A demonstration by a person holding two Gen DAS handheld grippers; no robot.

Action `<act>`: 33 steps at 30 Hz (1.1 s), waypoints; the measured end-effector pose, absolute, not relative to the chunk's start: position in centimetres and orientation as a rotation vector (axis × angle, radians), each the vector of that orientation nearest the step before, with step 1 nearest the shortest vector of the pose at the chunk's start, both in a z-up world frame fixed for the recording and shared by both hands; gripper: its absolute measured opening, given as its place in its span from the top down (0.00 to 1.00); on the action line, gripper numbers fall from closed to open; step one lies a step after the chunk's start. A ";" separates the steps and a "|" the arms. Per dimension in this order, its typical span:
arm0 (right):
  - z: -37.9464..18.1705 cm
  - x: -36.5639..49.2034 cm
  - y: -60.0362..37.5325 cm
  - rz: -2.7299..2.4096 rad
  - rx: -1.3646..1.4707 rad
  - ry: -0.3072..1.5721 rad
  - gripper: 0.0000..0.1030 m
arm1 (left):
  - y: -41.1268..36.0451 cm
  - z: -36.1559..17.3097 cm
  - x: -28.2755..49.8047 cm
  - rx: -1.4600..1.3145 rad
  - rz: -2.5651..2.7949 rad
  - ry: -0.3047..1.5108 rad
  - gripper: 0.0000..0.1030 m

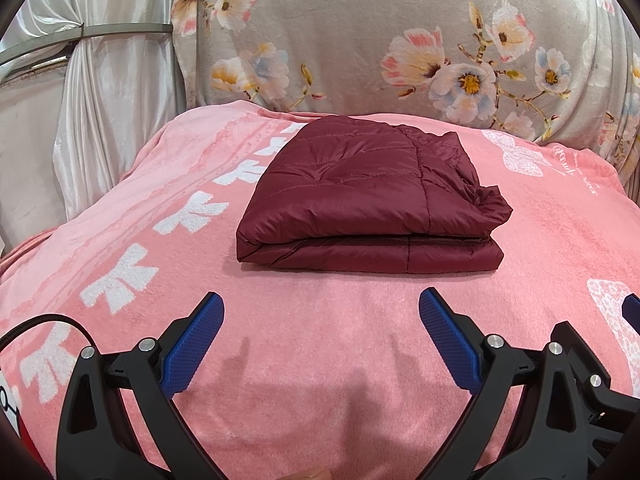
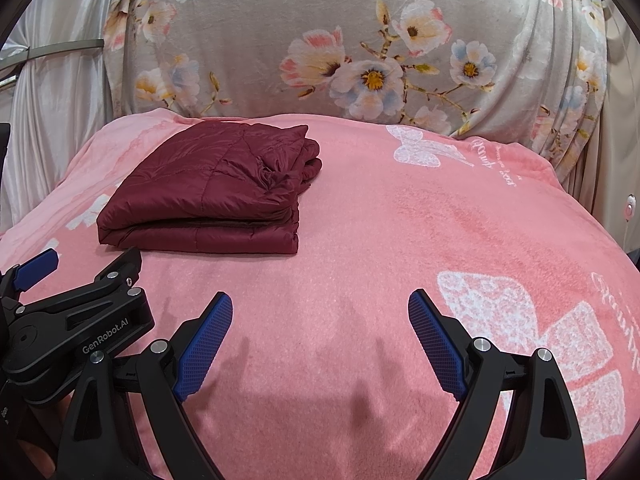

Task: Fold large clothes

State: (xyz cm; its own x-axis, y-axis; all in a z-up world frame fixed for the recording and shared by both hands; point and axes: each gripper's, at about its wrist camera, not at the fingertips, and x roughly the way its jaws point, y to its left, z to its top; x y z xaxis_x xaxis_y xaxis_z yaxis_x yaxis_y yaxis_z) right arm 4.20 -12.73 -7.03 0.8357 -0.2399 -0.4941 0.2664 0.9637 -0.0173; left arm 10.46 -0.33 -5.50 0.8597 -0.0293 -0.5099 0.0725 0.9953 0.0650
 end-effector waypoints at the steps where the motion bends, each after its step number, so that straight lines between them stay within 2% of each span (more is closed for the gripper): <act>1: -7.0 4.2 -12.7 -0.269 0.053 0.516 0.15 | -0.3 -5.5 10.4 0.083 -0.054 0.533 0.08; 33: -7.3 4.2 -12.5 -0.263 0.048 0.519 0.15 | -0.1 -5.4 10.4 0.088 -0.038 0.532 0.11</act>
